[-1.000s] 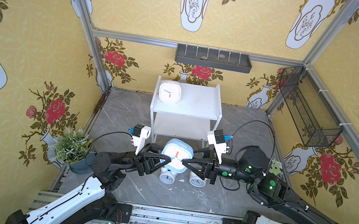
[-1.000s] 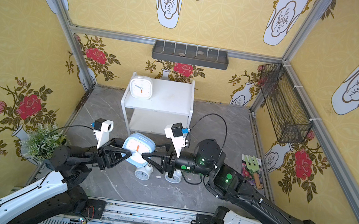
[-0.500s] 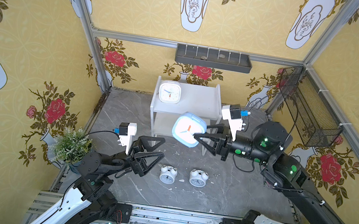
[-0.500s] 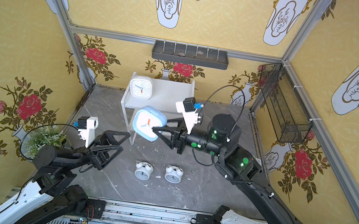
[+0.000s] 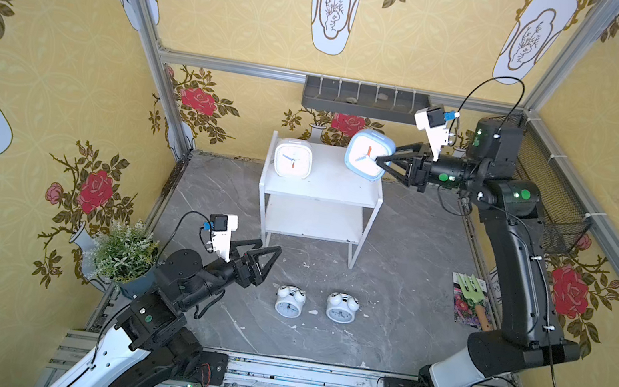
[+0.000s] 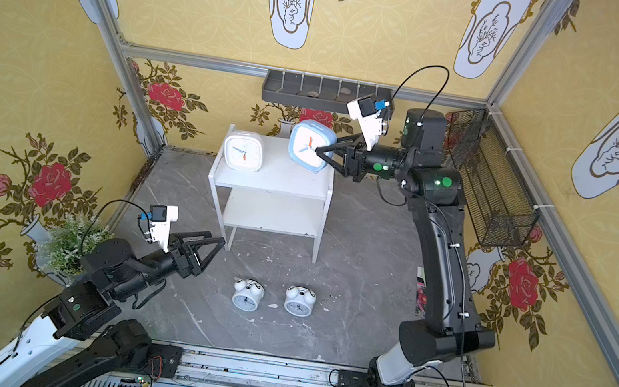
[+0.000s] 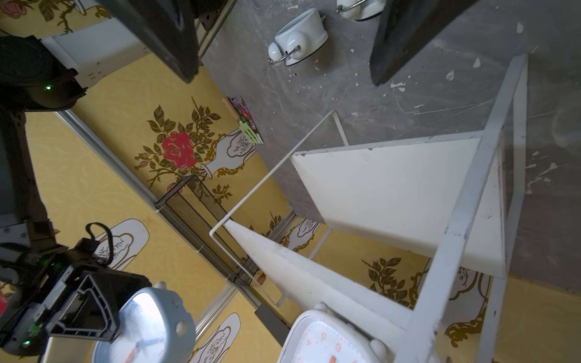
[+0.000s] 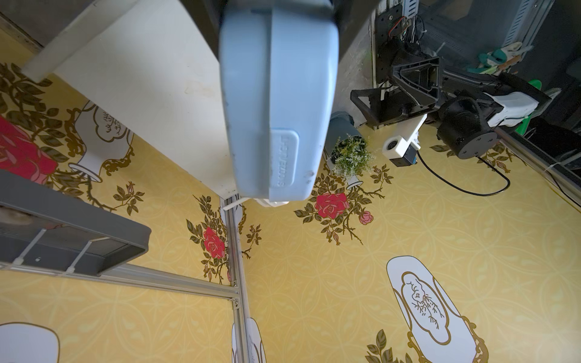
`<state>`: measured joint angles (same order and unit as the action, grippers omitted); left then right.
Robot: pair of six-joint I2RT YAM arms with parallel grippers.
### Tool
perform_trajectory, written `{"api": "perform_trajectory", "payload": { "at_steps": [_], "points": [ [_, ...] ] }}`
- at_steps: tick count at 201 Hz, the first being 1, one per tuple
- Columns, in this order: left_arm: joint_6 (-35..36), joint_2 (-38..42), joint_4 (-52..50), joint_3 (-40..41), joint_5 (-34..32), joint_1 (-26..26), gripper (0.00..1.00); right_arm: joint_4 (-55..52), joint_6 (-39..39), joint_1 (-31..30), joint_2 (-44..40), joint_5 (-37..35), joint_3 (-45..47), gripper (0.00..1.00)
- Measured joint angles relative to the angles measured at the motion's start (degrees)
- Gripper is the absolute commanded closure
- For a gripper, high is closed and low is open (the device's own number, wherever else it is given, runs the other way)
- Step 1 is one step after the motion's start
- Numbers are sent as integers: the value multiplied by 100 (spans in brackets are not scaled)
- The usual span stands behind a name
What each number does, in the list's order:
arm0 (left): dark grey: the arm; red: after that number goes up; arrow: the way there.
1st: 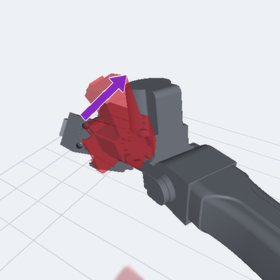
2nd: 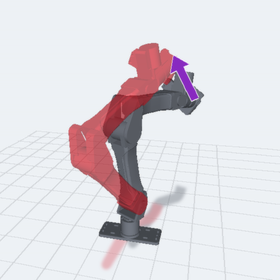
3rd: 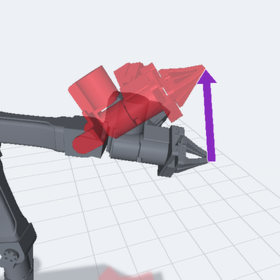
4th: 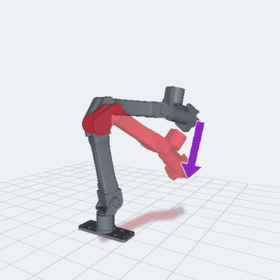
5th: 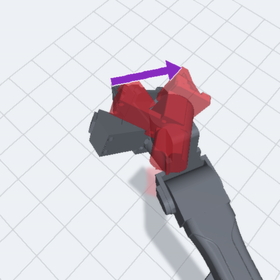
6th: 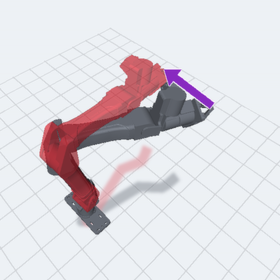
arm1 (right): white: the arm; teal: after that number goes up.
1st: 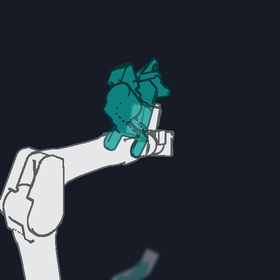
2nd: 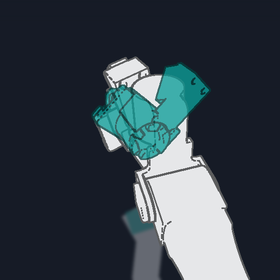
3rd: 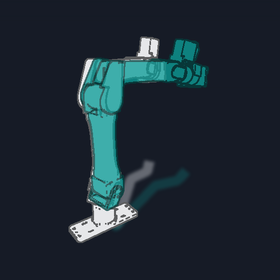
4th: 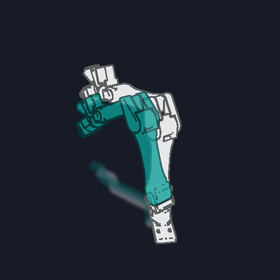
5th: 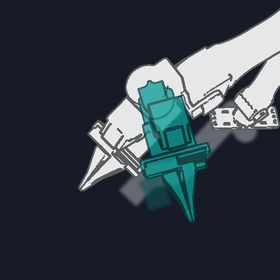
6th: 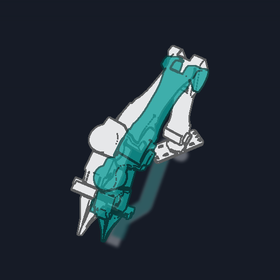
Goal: Place the alarm clocks on the shelf by style
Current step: Place the alarm on the shelf.
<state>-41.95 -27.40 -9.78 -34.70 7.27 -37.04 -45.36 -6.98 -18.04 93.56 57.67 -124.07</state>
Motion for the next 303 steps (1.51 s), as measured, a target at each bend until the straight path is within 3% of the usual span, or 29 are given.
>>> {"api": "perform_trajectory", "payload": {
  "at_steps": [43,108,225,303],
  "points": [
    [105,-205,-317,50,-127,0,13,-157,-208,103,442,623,-142,65],
    [142,-507,-350,166,-120,0,14,164,-269,46,629,796,363,65],
    [142,-643,-289,229,-120,2,14,474,-439,-50,896,463,380,64],
    [146,-649,-275,260,-118,2,14,210,-793,-494,1110,24,247,64]
  ]
}}
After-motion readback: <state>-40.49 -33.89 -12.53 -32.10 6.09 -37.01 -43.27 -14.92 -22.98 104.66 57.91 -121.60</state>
